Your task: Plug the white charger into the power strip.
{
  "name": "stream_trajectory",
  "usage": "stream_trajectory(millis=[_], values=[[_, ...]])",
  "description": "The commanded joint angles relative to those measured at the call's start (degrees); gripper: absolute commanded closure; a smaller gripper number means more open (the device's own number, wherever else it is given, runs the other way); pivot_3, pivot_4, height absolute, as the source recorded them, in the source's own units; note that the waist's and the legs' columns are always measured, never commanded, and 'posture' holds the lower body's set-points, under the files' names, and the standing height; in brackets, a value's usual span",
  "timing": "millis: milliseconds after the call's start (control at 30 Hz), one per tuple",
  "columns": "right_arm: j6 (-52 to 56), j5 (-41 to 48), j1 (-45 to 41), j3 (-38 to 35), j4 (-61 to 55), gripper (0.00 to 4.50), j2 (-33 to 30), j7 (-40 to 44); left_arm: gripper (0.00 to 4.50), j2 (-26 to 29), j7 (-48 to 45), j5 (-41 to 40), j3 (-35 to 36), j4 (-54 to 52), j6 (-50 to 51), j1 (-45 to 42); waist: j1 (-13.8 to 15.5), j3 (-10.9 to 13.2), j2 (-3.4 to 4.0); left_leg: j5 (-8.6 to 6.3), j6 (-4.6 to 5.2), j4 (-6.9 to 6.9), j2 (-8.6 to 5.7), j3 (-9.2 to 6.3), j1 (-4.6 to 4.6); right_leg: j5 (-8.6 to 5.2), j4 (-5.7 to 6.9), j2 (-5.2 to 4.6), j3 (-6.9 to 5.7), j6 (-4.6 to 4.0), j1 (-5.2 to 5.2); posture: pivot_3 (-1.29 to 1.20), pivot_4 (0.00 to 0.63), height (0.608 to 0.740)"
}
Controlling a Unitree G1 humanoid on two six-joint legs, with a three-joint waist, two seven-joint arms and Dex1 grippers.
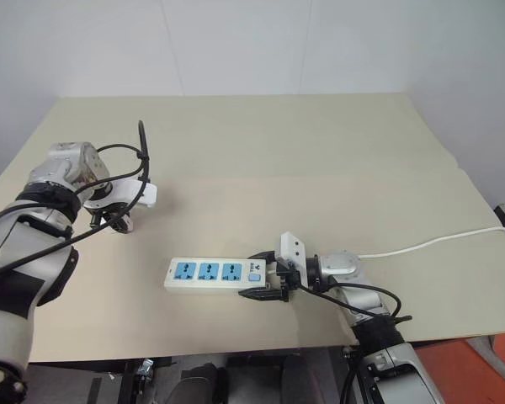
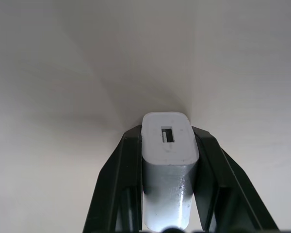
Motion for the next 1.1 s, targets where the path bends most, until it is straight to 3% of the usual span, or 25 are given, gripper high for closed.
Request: stream_trajectory(millis=[33, 200, 333, 400, 533, 667, 800, 1100], values=[[0.09, 1.60, -0.04, 0.06, -2.58, 1.04, 0.20, 0.27, 3.48, 0.40, -0.96, -4.35, 4.67, -1.92, 0.05, -1.19, 0.07, 0.00, 0.00, 0.00, 0.00, 0.01, 0.00, 0.00, 0.00, 0.00, 0.00, 0.00, 0.00, 0.00, 0.00, 0.00, 0.150, 0.740], [-0.58, 1.30, -0.78, 0.40, -1.72, 1.04, 0.33, 0.66, 3.48, 0.87, -7.18, -16.06, 15.79, -5.90, 1.11, -3.80, 0.03, 0.00, 0.00, 0.00, 0.00, 0.04, 0.01, -0.04, -0.05, 0.00, 0.00, 0.00, -0.03, 0.00, -0.02, 0.00, 0.150, 0.740], [-1.32, 1.10, -1.23, 0.54, -0.76, 1.04, 0.65, 0.90, 3.48, 0.06, -10.42, -28.93, 26.68, -13.95, 1.29, -0.86, -0.22, 0.00, 0.00, 0.00, -0.01, 0.05, 0.01, -0.04, -0.04, 0.00, 0.00, -0.01, -0.04, 0.00, -0.02, 0.00, 0.150, 0.740], [-2.07, 0.81, -1.83, 0.62, 0.46, 1.04, 1.02, 0.97, 3.48, -1.78, -9.97, -36.51, 32.20, -23.17, 3.98, 4.01, -0.27, 0.00, 0.00, 0.01, -0.01, 0.06, 0.03, -0.05, -0.03, 0.00, 0.03, -0.01, -0.03, 0.00, -0.02, 0.00, 0.150, 0.740], [-3.02, 0.40, -2.90, 0.87, 2.10, 1.04, 1.62, 1.08, 3.48, -5.63, -6.04, -46.58, 36.64, -44.46, 15.22, 15.55, -0.50, -0.01, 0.02, 0.01, -0.02, 0.13, 0.03, -0.06, 0.03, 0.01, 0.13, -0.02, 0.04, 0.00, 0.01, 0.00, 0.150, 0.740], [-3.82, 0.05, -3.62, 1.11, 3.02, 1.04, 1.92, 1.13, 3.48, -9.97, 0.20, -56.30, 38.28, -62.49, 29.56, 25.86, -0.37, -0.01, 0.02, 0.01, -0.02, 0.29, 0.03, -0.08, -0.03, 0.02, 0.28, -0.01, 0.09, -0.01, -0.05, 0.00, 0.150, 0.740], [-4.23, -0.52, -4.07, 1.03, 3.90, 1.04, 2.18, 1.04, 3.48, -12.91, 5.98, -62.32, 37.89, -73.78, 36.34, 33.30, -0.32, -0.01, 0.02, -0.03, 0.03, 0.57, 0.03, -0.10, -0.02, 0.01, 0.48, -0.01, 0.13, -0.01, -0.01, 0.00, 0.150, 0.740], [-7.32, -1.67, -5.56, 0.78, 8.09, 1.04, 1.84, 1.59, 3.48, -11.40, 6.33, -68.94, 34.56, -81.69, 39.17, 41.33, -0.08, -0.01, 0.02, 0.01, -0.04, 0.65, 0.01, -0.07, 0.27, 0.07, 0.50, -0.01, 0.25, -0.12, 0.15, 0.00, 0.150, 0.740]])
